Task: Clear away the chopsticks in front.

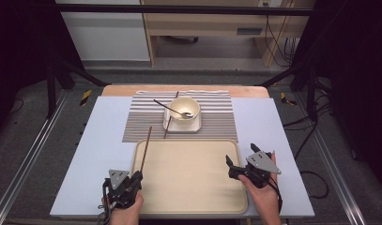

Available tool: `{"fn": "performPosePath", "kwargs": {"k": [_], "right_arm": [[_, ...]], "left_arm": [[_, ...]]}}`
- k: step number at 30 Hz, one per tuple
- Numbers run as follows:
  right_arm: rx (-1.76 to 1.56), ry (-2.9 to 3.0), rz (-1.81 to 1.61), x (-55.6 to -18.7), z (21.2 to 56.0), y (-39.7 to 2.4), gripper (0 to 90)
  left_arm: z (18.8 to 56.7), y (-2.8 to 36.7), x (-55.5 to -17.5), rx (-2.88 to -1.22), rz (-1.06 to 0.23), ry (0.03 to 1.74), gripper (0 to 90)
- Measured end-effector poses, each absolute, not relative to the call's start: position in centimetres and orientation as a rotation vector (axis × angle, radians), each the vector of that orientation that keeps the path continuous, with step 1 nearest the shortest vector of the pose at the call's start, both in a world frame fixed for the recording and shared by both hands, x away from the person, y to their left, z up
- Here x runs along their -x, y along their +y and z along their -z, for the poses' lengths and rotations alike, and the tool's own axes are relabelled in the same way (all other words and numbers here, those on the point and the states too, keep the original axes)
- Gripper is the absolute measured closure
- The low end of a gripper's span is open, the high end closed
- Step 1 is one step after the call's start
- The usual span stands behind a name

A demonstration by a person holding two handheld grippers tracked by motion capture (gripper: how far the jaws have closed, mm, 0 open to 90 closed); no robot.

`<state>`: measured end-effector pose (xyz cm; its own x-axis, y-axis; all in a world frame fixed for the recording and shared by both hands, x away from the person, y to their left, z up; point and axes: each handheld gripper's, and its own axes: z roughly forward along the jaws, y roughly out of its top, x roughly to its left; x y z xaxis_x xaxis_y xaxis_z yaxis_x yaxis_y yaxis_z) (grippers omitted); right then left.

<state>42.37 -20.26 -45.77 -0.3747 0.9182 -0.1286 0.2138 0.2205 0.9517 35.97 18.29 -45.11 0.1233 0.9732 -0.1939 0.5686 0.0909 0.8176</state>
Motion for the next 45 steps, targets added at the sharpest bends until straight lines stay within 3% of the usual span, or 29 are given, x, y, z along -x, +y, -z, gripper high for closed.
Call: {"fn": "performPosePath", "kwargs": {"k": [45], "right_arm": [[-1.047, 1.778, -1.195, -42.4, 45.9, -20.0, 4.4]], "left_arm": [[47.7, 19.4, -34.3, -1.537, -0.59, 1.642, 85.5]]}}
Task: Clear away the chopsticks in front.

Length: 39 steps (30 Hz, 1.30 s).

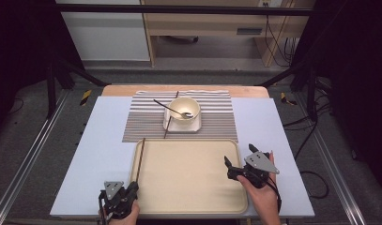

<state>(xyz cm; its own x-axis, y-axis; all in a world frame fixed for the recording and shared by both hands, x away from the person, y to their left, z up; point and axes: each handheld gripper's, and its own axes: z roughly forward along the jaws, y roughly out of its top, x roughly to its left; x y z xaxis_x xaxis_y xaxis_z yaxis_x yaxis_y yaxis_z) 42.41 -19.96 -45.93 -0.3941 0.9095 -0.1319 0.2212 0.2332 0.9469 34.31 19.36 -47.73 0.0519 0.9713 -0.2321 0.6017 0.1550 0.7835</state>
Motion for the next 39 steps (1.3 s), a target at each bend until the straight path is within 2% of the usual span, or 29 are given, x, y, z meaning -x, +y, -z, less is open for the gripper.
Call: {"fn": "performPosePath", "kwargs": {"k": [39], "right_arm": [[-1.048, 1.801, -1.188, -42.47, 46.07, -19.73, 4.4]], "left_arm": [[48.43, 19.39, -34.33, -1.542, -0.554, 1.659, 85.4]]}}
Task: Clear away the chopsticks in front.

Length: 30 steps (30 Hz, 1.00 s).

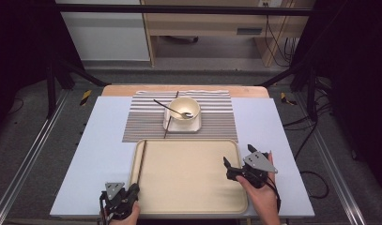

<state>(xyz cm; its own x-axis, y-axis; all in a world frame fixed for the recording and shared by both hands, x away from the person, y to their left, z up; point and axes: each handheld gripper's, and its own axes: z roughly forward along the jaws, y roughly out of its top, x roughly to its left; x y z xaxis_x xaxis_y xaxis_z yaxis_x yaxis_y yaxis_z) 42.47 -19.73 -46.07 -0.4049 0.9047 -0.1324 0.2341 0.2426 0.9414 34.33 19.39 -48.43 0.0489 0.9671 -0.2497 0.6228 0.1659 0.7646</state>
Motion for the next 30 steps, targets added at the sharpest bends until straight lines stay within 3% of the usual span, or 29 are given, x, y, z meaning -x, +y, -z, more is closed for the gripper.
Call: {"fn": "performPosePath", "kwargs": {"k": [30], "right_arm": [[-1.043, 1.812, -1.184, -42.46, 46.12, -19.6, 4.4]], "left_arm": [[48.63, 19.36, -34.26, -1.538, -0.587, 1.655, 83.6]]}}
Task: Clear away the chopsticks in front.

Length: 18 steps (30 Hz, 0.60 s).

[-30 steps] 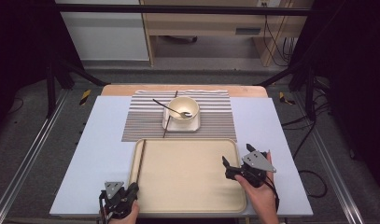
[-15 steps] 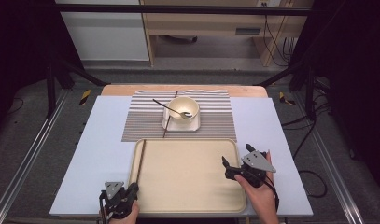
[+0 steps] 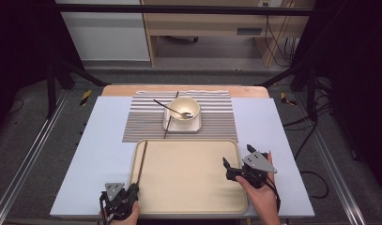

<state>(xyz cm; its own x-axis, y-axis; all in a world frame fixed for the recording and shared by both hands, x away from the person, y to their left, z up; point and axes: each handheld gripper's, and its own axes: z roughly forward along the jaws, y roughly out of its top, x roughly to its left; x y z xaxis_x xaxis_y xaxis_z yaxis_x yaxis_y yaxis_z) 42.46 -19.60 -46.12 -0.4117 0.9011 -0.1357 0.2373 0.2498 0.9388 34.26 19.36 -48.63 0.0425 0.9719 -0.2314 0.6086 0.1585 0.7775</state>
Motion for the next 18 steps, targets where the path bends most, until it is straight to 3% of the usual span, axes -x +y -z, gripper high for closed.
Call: {"fn": "performPosePath", "kwargs": {"k": [18], "right_arm": [[-1.037, 1.815, -1.182, -42.46, 46.12, -19.55, 4.4]], "left_arm": [[48.32, 19.37, -34.13, -1.528, -0.624, 1.65, 74.9]]}}
